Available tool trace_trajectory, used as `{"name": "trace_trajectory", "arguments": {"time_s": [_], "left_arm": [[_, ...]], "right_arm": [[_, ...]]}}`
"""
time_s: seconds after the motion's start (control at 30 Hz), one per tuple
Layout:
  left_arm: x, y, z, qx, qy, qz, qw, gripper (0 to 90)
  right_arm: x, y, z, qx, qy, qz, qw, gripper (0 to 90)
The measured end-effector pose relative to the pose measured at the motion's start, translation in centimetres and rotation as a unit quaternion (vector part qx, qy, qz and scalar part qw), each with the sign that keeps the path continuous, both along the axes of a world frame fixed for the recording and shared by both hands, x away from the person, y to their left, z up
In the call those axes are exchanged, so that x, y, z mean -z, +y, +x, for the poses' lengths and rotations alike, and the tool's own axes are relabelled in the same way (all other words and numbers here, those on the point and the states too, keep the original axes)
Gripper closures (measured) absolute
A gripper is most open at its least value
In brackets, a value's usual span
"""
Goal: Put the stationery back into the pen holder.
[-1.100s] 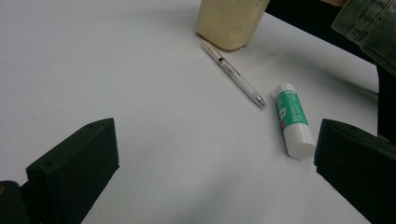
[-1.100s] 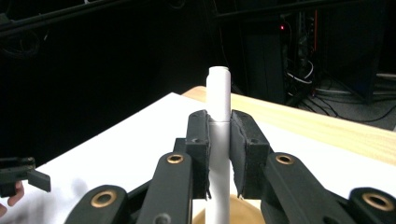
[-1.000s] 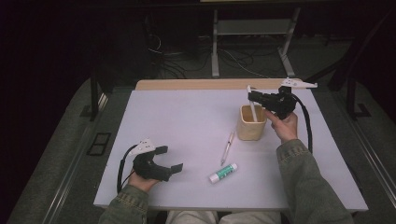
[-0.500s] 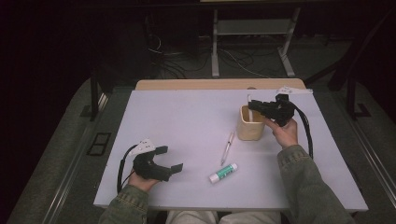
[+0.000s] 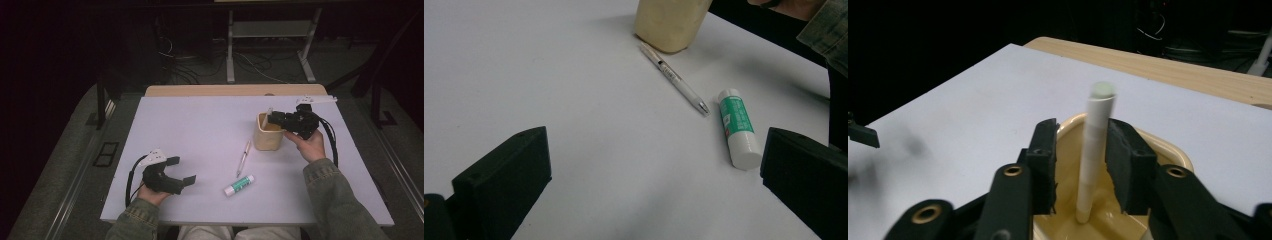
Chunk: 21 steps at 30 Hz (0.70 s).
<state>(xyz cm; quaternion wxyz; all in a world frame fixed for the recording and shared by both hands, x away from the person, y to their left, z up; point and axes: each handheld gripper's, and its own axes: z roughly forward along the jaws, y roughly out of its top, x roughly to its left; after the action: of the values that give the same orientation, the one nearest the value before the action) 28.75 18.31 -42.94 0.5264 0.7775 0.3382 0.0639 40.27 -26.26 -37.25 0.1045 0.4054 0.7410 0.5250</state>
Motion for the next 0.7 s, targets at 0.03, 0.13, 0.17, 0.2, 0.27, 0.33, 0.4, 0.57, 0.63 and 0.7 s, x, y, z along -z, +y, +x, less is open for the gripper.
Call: {"name": "trace_trajectory", "arguments": {"time_s": [0.03,0.13,0.17,0.2,0.27,0.33,0.4,0.57,0.63,0.7], "left_arm": [[0.0,0.0,0.0,0.0,0.0,0.0,1.0,0.0],[0.0,0.0,0.0,0.0,0.0,0.0,1.0,0.0],[0.0,0.0,0.0,0.0,0.0,0.0,1.0,0.0],[0.0,0.0,0.0,-0.001,0.0,0.0,1.0,0.0],[0.0,0.0,0.0,0.0,0.001,0.0,1.0,0.0],[0.0,-0.1,0.0,0.0,0.0,0.0,1.0,0.0],[0.0,-0.1,0.0,0.0,0.001,0.001,1.0,0.0],[0.0,-0.1,-0.1,0.0,0.002,0.004,1.0,0.0],[0.0,-0.1,0.0,0.002,0.002,0.004,1.0,0.0],[0.0,-0.2,-0.1,0.003,0.002,0.004,1.0,0.0]], "right_arm": [[-0.1,-0.1,-0.2,0.001,0.0,-0.003,1.0,61.0],[-0.2,-0.2,-0.8,0.007,0.002,-0.013,0.9999,53.4],[-0.2,-0.2,-1.0,0.008,0.002,-0.016,0.9998,51.0],[-0.3,-0.3,-1.3,0.011,0.003,-0.017,0.9998,48.4],[-0.3,-0.3,-1.8,0.012,0.007,-0.023,0.9996,42.5],[-0.5,-0.2,-2.3,0.013,0.008,-0.033,0.9993,37.5],[-0.7,-0.1,-2.9,0.013,0.01,-0.04,0.9991,31.6],[-0.9,0.2,-4.2,0.001,0.022,-0.057,0.9981,9.5],[-0.9,0.2,-5.0,0.01,0.024,-0.079,0.9966,6.9],[-0.8,0.0,-5.5,0.017,0.037,-0.081,0.9959,0.1]]}}
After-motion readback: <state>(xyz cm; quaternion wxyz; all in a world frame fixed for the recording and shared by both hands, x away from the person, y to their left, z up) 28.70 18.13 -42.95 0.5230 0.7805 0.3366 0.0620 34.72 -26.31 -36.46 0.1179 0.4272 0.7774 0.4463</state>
